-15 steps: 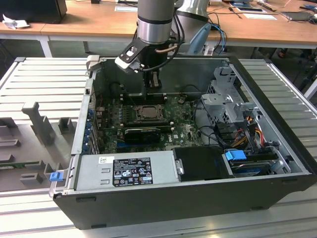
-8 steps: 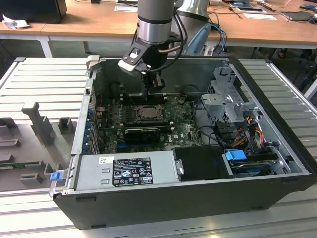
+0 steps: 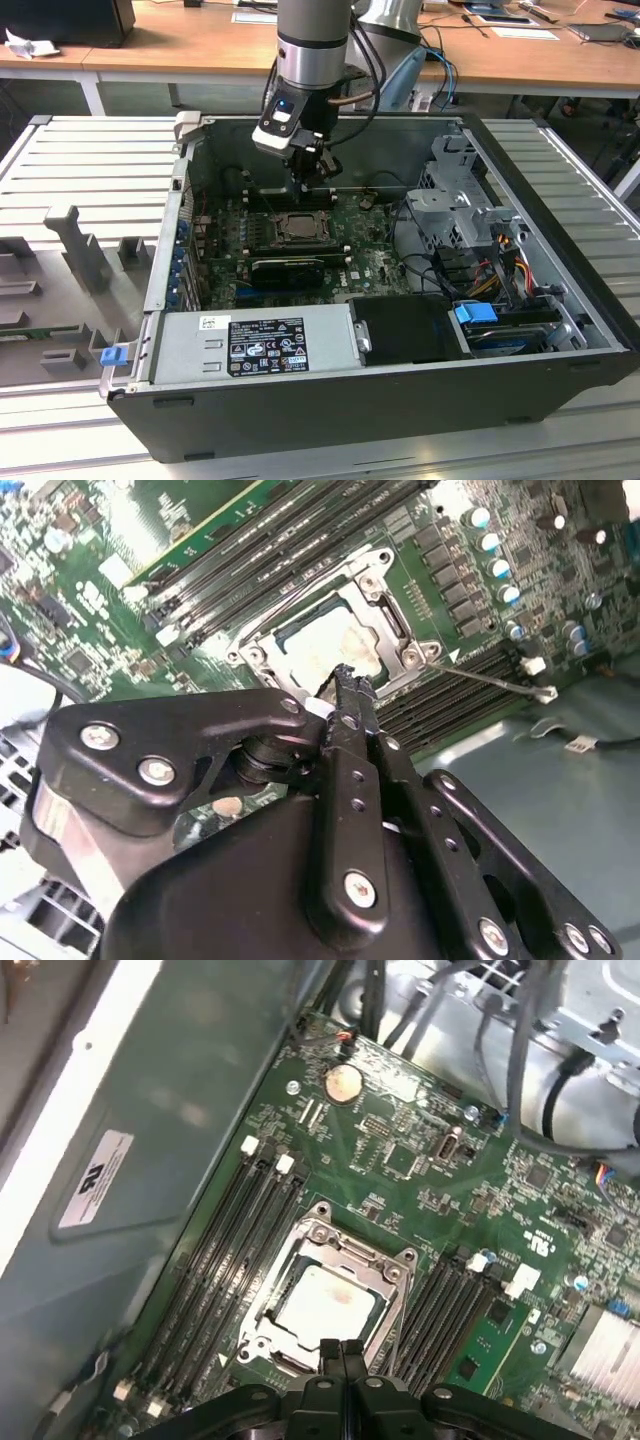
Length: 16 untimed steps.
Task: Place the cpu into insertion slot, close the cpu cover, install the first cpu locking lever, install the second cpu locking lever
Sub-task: 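Install the first cpu locking lever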
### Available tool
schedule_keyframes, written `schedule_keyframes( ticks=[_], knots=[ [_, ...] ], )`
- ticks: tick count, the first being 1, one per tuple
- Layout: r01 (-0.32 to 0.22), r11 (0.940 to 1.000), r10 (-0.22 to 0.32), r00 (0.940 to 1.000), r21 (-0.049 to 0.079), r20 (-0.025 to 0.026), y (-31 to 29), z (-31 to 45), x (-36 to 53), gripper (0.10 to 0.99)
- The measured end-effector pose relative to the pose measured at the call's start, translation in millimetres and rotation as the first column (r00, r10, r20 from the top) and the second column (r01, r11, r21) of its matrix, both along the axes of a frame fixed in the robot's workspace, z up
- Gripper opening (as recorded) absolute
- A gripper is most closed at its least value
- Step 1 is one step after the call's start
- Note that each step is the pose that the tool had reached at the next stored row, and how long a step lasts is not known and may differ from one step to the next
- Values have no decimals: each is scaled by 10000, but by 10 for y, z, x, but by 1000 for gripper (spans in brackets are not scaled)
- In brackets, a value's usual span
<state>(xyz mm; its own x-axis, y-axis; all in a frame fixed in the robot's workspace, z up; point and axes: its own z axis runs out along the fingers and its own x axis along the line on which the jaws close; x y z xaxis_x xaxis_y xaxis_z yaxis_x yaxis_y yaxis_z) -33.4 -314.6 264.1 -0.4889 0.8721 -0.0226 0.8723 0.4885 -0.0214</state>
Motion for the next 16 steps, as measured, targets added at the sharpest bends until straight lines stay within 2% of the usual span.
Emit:
schedule_keyframes(
  ticks=[4, 6, 8, 16],
  knots=[
    [-838, 9965, 838, 9965, 1, 1, 0, 0, 0, 106],
    [-1588, 9873, 1588, 9873, 1, 0, 0, 0, 0, 106],
    [-2032, 9791, 2032, 9791, 0, 0, 0, 0, 0, 106],
    [-3040, 9527, 3040, 9527, 1, 0, 0, 0, 0, 106]
  ],
)
